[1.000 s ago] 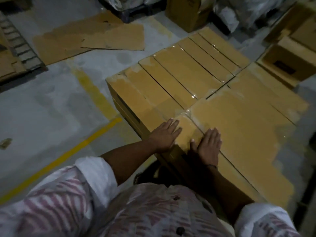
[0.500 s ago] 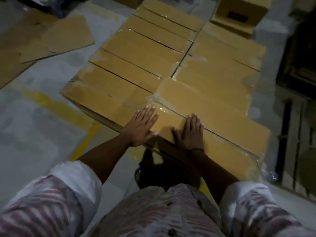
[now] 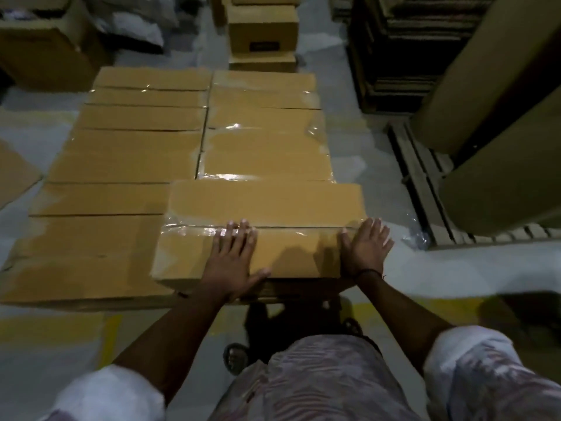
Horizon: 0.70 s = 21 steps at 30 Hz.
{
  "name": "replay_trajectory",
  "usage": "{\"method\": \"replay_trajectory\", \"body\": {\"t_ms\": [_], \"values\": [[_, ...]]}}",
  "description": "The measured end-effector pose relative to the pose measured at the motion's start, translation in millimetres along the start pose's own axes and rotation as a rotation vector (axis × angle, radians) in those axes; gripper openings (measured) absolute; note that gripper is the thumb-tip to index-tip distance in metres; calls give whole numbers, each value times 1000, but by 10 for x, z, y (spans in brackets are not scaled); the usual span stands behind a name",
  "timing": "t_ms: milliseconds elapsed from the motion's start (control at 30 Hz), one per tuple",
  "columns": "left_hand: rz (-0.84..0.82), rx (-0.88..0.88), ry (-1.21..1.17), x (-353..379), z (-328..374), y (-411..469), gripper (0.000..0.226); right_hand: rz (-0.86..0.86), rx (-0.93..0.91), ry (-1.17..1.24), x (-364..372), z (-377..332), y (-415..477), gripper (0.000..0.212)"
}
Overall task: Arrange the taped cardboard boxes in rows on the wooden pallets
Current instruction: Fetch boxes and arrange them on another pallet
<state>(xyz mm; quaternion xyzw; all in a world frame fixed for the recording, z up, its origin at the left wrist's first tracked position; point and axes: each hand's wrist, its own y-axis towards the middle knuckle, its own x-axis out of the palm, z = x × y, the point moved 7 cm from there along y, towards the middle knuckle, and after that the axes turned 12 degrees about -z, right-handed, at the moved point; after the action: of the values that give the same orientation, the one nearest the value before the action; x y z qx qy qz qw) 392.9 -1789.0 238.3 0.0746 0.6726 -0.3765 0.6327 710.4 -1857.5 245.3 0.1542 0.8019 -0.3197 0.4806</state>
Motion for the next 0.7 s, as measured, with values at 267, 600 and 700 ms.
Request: {"method": "replay_trajectory", "body": {"t_ms": [267,600,700], "values": [[-86,185,146,-540,1607,723,108,-27,257,820,-219,1029,227,65],[-413,138,246,-445,2454,1402,156,-41,524,1079,-107,1997,696,70],[-465,68,239,-415,2490,1456,162,-241,473,1011,178,1581,647,73]]}}
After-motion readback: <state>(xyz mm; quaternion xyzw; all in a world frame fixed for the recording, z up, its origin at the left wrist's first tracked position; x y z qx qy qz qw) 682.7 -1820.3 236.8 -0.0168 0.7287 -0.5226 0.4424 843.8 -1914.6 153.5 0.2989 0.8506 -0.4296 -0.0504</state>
